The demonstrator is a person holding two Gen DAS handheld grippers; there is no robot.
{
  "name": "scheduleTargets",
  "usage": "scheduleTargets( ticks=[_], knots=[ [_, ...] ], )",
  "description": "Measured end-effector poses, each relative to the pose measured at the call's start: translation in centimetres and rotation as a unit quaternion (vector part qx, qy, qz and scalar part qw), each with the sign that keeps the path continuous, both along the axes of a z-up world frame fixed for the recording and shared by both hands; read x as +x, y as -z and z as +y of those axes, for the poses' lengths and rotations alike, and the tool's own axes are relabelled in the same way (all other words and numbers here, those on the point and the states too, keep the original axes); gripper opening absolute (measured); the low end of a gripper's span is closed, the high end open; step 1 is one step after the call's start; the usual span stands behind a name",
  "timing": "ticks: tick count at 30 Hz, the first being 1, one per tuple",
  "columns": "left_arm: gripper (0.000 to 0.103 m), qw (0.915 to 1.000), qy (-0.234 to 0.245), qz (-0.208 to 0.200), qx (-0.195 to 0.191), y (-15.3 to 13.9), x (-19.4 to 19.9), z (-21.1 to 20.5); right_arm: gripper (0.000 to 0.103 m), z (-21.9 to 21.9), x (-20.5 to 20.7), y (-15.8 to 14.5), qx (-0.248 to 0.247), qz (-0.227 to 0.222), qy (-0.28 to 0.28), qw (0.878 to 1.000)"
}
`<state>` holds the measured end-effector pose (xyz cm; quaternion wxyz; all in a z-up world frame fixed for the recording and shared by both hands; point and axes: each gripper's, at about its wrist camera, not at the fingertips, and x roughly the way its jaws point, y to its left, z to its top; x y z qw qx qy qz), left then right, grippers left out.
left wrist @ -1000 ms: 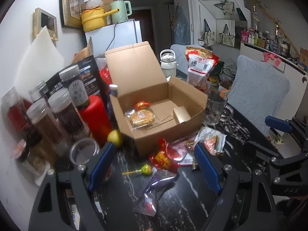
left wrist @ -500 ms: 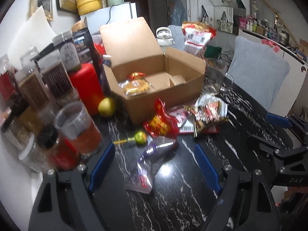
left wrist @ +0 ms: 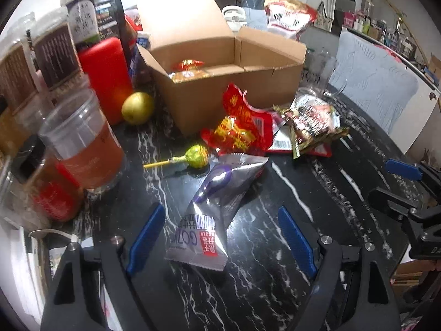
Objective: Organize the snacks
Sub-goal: 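Grasp the silver-purple bag with the left tool while the right tool grasps the red packet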
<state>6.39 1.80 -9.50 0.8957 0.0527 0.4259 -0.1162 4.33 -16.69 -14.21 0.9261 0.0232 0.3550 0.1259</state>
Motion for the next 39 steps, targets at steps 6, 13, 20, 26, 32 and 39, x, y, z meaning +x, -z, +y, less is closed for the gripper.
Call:
scheduleTargets(
  ticks=[6, 13, 20, 26, 32, 39],
  knots=[
    [0.085, 0.9996, -0.005, 0.026, 0.0, 1.9, 2.1, 0.2, 0.09, 0.4, 1.4, 0.9, -0.005, 0.013, -0.005, 1.0],
    [0.076, 0.9992, -0.009, 0.04, -0.004, 2.9, 3.5, 0.2, 0.09, 0.0, 3.1, 1.4, -0.003, 0.027, 0.003, 1.0],
    [0.06, 0.9988, 0.0, 0.049, 0.003, 3.8, 4.2, -0.1, 0.09, -0.3, 4.3, 1.4, 0.001, 0.037, 0.01, 0.999],
    [0.04, 0.9992, 0.011, 0.039, 0.002, 3.7, 4.0, -0.5, 0.09, -0.4, 4.8, 1.6, 0.004, 0.044, 0.014, 0.999],
    [0.037, 0.9994, 0.006, 0.022, -0.024, 2.8, 3.0, -0.2, 0.09, -0.5, 4.8, 1.5, 0.009, 0.046, 0.016, 0.999],
    [0.037, 0.9983, -0.01, 0.008, -0.056, 0.5, 1.2, 0.8, 0.09, -0.3, 4.9, 0.9, 0.009, 0.039, 0.012, 0.999]
  ],
)
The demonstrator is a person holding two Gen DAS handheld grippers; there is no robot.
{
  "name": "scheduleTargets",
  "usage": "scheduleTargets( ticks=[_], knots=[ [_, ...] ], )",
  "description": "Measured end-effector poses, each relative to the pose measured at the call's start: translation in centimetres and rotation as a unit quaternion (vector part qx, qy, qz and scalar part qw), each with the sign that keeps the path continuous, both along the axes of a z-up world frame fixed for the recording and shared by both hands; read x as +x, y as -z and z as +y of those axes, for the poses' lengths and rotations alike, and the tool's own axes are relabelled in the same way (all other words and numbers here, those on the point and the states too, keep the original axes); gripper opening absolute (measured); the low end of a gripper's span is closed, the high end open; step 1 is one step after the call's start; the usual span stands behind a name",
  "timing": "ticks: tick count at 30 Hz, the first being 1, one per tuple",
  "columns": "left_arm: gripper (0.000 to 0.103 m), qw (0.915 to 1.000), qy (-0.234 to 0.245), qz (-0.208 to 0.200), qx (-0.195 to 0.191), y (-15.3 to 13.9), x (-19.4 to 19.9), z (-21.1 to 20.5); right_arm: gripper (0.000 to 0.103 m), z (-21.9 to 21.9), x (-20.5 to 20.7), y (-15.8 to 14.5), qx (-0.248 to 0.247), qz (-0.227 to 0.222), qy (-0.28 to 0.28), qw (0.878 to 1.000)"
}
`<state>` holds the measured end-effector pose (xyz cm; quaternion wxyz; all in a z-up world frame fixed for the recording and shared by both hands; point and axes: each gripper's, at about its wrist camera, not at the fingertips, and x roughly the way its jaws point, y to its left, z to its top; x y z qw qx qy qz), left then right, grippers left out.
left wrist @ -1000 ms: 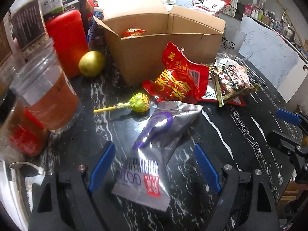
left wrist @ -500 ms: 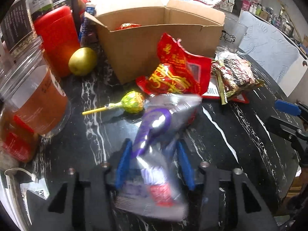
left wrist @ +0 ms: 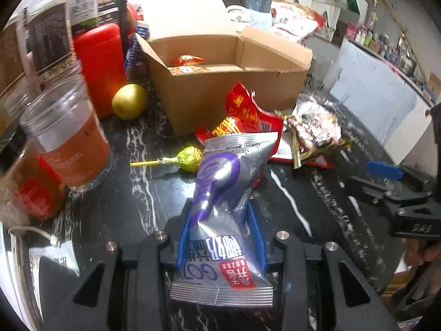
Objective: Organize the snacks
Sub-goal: 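Grasp the silver-purple bag with the left tool while the right tool grasps the red packet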
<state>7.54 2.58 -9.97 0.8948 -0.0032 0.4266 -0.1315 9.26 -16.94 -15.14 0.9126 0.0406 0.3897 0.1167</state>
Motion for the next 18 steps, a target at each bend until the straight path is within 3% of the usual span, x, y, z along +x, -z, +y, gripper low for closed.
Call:
scheduleTargets(
  ticks=[10, 18],
  knots=[
    [0.037, 0.998, -0.061, -0.017, 0.003, -2.1, -1.9, 3.8, 0.089, 4.2, 1.5, -1.6, 0.007, -0.025, -0.084, 0.996],
    [0.037, 0.9957, -0.091, -0.01, -0.01, -1.7, -1.5, 5.9, 0.067, 8.3, 5.3, -1.5, 0.007, -0.032, -0.14, 0.99]
  ],
)
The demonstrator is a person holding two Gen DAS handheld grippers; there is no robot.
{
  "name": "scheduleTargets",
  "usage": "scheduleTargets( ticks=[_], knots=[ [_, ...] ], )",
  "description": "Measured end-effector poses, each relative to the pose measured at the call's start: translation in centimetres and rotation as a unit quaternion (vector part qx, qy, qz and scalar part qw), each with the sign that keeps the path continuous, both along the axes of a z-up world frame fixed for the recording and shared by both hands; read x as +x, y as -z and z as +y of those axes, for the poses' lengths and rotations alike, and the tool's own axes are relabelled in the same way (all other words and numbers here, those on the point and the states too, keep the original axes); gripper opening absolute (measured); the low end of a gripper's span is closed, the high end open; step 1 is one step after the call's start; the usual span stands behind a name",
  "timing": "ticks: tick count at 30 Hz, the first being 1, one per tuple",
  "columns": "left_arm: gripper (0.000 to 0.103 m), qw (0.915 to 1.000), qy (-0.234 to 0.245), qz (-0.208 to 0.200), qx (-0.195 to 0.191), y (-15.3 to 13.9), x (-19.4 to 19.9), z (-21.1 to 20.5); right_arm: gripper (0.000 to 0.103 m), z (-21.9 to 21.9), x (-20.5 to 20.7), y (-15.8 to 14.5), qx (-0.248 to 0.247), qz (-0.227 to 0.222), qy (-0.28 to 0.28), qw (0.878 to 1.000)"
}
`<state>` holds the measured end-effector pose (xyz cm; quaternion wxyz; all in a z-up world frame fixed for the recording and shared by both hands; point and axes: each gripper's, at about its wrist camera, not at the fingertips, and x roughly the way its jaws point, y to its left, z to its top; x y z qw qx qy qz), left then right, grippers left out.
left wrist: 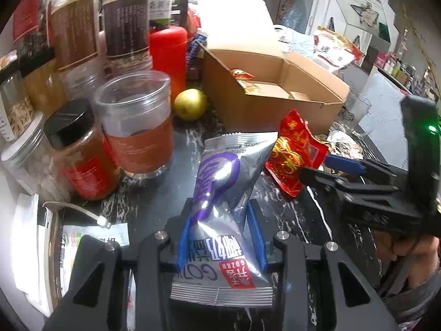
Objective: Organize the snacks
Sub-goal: 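Grasp the silver-purple bag with the left tool while the right tool grasps the red packet, then lift the silver-purple bag and red packet toward the cardboard box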
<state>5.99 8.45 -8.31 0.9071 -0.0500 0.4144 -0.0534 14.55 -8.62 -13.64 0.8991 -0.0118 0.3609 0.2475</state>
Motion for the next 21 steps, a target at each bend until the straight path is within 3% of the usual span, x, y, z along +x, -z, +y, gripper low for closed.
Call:
scheduleTargets(
  ticks=[5, 11, 13, 14, 15, 21],
  knots=[
    [0.037, 1.0, -0.005, 0.003, -0.004, 0.4, 0.5, 0.5, 0.058, 0.8, 2.6, 1.2, 0.0, 0.027, 0.004, 1.0],
    [0.037, 0.9998, -0.003, 0.012, -0.012, 0.9, 1.0, 0.5, 0.058, 1.9, 3.8, 2.0, -0.005, 0.031, -0.002, 0.999],
    [0.037, 0.9998, -0.003, 0.013, -0.013, 1.1, 1.1, 0.6, 0.048, 2.5, 4.1, 2.2, -0.017, 0.032, -0.002, 0.999],
    [0.037, 0.9998, -0.003, 0.014, -0.011, 1.1, 1.2, 0.6, 0.038, 2.8, 4.1, 2.4, -0.03, 0.028, 0.002, 0.999],
    [0.037, 0.9998, -0.003, 0.014, -0.011, 1.1, 1.2, 0.6, 0.035, 3.0, 4.0, 2.6, -0.038, 0.023, 0.003, 0.999],
    [0.037, 0.9999, -0.008, 0.011, -0.006, 1.0, 1.0, 0.6, 0.035, 2.8, 3.7, 2.6, -0.028, 0.022, 0.008, 0.999]
  ],
)
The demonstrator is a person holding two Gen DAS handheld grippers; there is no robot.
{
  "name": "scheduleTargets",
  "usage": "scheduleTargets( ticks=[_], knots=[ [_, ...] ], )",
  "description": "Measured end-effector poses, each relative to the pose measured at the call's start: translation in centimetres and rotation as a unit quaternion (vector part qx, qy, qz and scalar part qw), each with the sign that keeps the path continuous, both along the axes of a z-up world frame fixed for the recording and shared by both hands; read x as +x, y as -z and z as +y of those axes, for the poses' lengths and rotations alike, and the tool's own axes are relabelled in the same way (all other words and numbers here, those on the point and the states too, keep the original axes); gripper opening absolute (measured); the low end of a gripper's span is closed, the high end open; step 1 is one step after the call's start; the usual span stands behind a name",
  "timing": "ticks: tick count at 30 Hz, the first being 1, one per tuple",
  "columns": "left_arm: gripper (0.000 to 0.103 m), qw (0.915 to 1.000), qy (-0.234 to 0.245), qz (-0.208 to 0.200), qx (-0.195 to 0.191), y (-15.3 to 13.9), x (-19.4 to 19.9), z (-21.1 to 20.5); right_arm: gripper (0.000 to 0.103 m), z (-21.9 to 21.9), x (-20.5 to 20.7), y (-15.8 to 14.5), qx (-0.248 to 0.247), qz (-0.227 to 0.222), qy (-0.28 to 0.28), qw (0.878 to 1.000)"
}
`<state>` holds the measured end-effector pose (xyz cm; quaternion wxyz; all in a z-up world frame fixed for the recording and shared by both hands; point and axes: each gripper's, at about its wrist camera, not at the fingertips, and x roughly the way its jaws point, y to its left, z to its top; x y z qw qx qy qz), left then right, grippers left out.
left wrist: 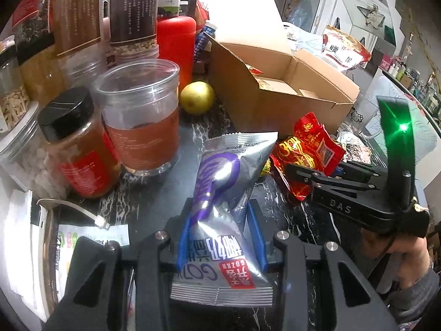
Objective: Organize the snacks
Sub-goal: 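Lift the silver-purple bag and red packet toward the cardboard box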
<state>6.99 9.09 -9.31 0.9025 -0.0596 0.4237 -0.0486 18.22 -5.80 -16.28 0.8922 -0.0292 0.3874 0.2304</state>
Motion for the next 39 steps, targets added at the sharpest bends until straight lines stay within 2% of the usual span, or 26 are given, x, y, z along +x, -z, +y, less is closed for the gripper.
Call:
scheduleTargets(
  ticks=[13, 26, 39],
  knots=[
    [0.037, 0.9997, 0.02, -0.009, 0.006, -0.9, -1.9, -2.3, 0.034, -3.6, -6.3, -1.0, 0.035, -0.001, 0.019, 0.999],
    [0.037, 0.9979, 0.061, -0.023, 0.006, -2.1, -4.3, -5.7, 0.033, -8.4, -13.8, -1.5, 0.074, -0.009, 0.071, 0.995],
    [0.037, 0.9942, 0.085, -0.065, 0.012, -5.3, -3.8, -7.9, 0.033, -10.8, -15.1, -5.0, 0.084, -0.057, 0.088, 0.991]
  ],
)
